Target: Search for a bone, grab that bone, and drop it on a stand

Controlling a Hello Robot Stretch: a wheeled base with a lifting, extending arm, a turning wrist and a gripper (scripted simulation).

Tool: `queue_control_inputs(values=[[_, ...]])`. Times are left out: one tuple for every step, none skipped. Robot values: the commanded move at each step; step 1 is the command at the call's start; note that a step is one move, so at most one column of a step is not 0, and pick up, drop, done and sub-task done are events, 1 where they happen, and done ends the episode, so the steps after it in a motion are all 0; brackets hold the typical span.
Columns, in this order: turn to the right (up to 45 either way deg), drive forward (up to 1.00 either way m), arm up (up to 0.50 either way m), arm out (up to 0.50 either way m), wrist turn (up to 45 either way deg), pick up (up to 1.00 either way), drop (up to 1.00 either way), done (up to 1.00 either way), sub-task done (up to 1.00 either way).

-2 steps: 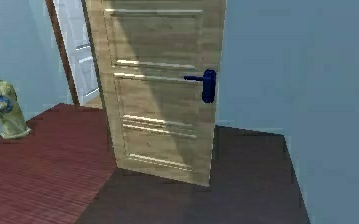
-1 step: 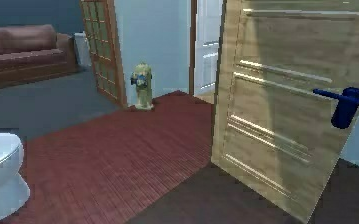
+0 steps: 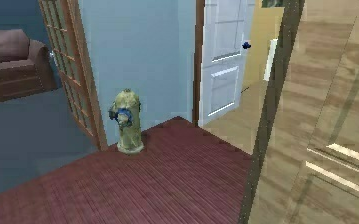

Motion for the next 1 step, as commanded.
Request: queue_control_inputs(values=[[-3.0, 0.0, 0.0, 0.0, 0.0, 0.0, 0.0, 0.0, 0.0]])
